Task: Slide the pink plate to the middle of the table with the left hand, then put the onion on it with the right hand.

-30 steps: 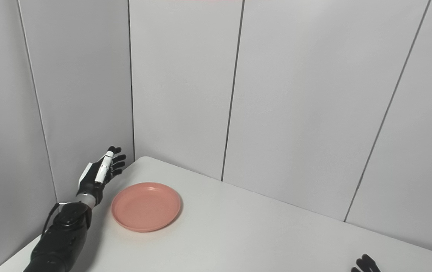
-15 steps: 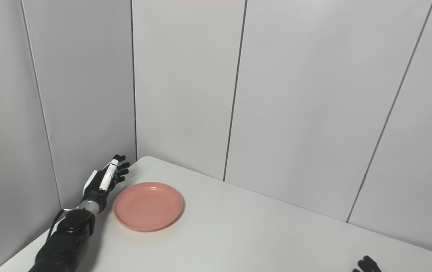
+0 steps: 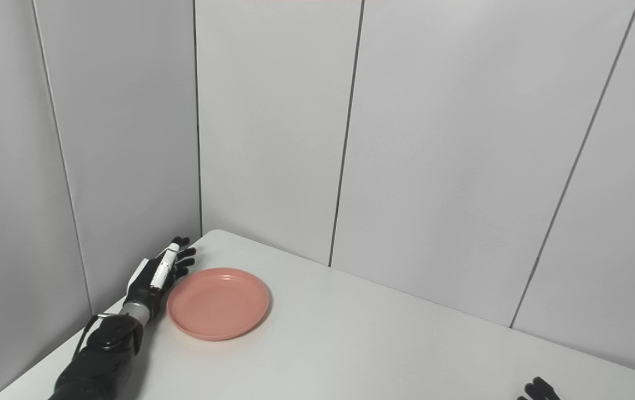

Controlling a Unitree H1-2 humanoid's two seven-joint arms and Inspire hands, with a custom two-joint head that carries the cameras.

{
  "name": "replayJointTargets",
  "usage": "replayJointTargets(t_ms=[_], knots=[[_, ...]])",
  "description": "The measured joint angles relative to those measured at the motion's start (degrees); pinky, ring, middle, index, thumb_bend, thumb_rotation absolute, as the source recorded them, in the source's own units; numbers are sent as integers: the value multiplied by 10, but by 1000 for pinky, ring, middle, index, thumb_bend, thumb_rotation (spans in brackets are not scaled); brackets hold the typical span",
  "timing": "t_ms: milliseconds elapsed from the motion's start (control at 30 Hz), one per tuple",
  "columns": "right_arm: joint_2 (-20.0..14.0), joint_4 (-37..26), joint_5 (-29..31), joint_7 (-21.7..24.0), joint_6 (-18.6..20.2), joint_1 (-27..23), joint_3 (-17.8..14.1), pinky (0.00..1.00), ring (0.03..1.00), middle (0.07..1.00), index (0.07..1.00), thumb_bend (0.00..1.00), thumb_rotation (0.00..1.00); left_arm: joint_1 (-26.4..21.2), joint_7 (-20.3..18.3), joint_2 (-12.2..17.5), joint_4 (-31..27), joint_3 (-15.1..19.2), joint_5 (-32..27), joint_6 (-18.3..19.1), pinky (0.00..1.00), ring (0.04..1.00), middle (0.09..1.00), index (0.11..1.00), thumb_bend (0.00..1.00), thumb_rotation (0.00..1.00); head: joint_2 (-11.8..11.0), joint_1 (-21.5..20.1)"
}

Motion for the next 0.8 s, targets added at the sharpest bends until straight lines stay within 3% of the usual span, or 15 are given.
replayJointTargets(t_ms=[267,500,700,800], knots=[[0,-1,0,0,0,1,-1,772,831,852,848,703,794,-1,-3,-3,9,-14,0,-17,967,921,893,882,505,1000,0,0],[0,0,0,0,0,1,-1,790,841,860,858,708,801,-4,-12,0,27,-20,0,-35,920,904,894,867,525,1000,2,0],[0,-1,1,0,0,2,-2,789,839,857,855,700,797,-3,-11,-3,17,-20,-1,-21,936,895,894,901,528,1000,3,-1],[0,-5,-1,0,0,2,-2,795,843,865,859,697,804,-3,-10,-9,-2,-15,-12,2,879,869,886,893,499,1000,3,-2]])
